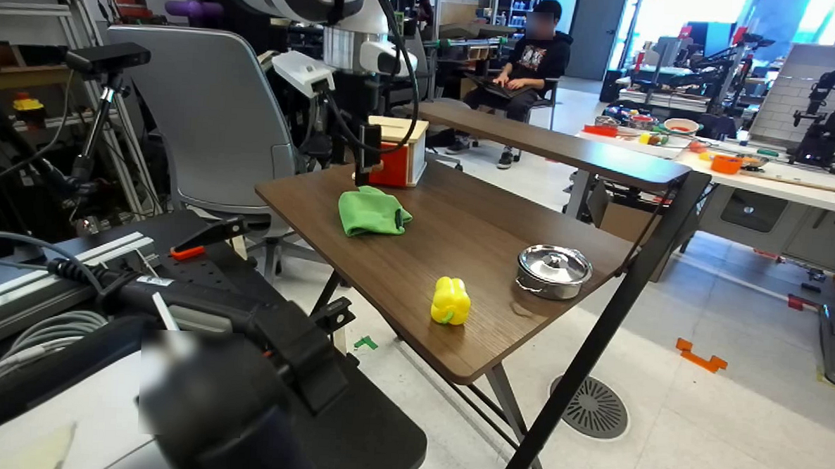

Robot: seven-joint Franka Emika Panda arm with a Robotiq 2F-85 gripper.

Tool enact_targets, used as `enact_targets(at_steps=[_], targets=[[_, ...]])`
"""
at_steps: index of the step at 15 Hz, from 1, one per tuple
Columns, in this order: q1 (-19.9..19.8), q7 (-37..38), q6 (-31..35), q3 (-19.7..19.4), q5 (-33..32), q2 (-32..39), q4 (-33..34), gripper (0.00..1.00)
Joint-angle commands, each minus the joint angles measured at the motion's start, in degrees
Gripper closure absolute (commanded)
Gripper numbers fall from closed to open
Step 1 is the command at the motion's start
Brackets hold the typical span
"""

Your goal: Push the green towel to the right side of the table

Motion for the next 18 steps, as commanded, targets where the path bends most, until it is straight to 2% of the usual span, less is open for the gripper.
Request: enact_targets(at_steps=[1,9,18], targets=[[1.47,0.55,1.03,-0.68,1.02,5.24,3.78,0.0],[3.91,3.13,7.72,-2.57,0.44,12.21,6.75,0.0],[3.54,3.49,12.1,-4.4,0.88,16.31,7.74,0.0]])
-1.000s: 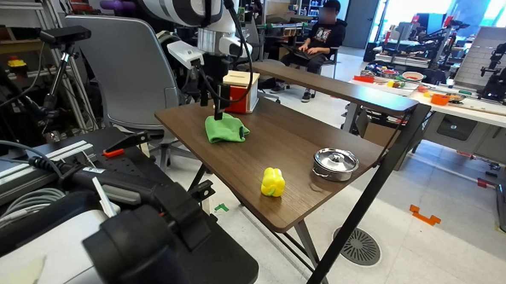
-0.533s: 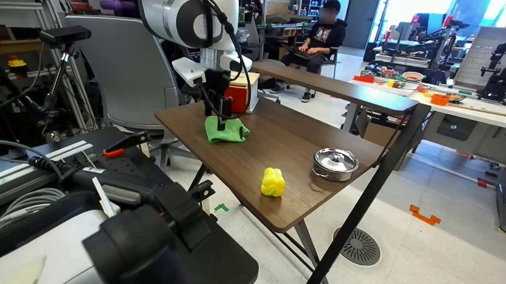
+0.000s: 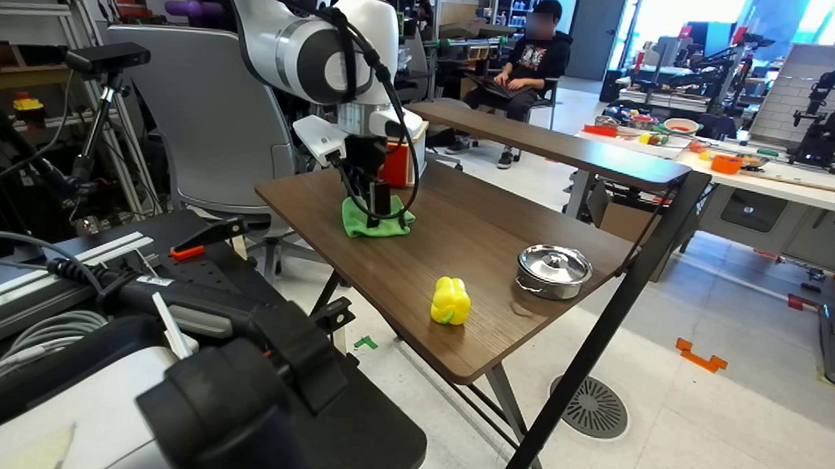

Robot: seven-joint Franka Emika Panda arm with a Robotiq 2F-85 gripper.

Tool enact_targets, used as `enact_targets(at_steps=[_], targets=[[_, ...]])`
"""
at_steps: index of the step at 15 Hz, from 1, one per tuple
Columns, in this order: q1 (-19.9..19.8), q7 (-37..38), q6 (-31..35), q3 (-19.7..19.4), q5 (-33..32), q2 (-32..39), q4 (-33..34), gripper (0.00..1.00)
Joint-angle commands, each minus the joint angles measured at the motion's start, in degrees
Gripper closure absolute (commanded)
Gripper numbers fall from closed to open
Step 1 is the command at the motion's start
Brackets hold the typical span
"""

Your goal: Push the green towel to the right side of the table

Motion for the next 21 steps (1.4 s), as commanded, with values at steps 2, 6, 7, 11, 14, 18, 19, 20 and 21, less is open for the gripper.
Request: enact_targets(at_steps=[2,6,7,11,14,18,19,20,21], targets=[[0.48,0.98,1.78,-2.43,1.02,2.06,1.43,0.0],[0.11,2.22,2.41,-4.95,0.87,2.98,2.21,0.0],[-0.11,2.61,1.97,-5.46,0.94,3.31,2.67,0.0],[-1.27,4.42,1.53,-6.96,1.71,4.2,4.44,0.0],[-2.11,5.78,1.5,-8.57,2.44,4.73,5.92,0.0],[-4.37,7.45,0.92,-10.37,3.61,5.9,8.54,0.0],[-4.88,7.8,0.78,-10.9,3.86,6.21,9.27,0.0],[-5.4,8.13,0.74,-11.14,4.16,6.68,9.97,0.0],[-5.68,8.61,0.61,-11.53,4.27,6.95,10.58,0.0]])
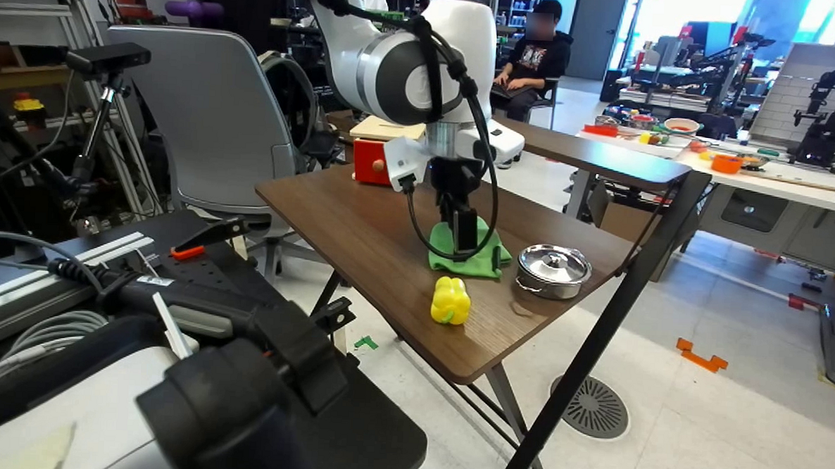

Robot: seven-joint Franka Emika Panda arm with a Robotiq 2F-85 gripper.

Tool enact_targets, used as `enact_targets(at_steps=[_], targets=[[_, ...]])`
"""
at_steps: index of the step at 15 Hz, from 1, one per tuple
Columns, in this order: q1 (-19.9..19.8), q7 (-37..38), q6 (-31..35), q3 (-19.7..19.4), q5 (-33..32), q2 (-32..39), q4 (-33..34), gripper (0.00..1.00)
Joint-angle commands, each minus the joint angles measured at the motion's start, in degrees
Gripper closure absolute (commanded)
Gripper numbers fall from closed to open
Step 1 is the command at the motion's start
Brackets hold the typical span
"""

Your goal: Push the green towel to the right side of the table

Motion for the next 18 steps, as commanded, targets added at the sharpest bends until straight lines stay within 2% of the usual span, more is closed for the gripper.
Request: enact_targets(at_steps=[1,9,15,16,18], targets=[[-1.24,1.31,0.12,-1.08,2.14,2.87,3.85,0.0],[-0.83,3.34,0.1,-1.68,2.59,1.75,4.34,0.0],[-0.07,1.68,5.37,-0.08,2.74,-9.93,-3.07,0.0],[-0.13,2.63,3.13,-1.04,2.13,-4.18,2.09,0.0],[0.09,2.68,2.92,-1.02,2.01,-5.99,1.3,0.0]])
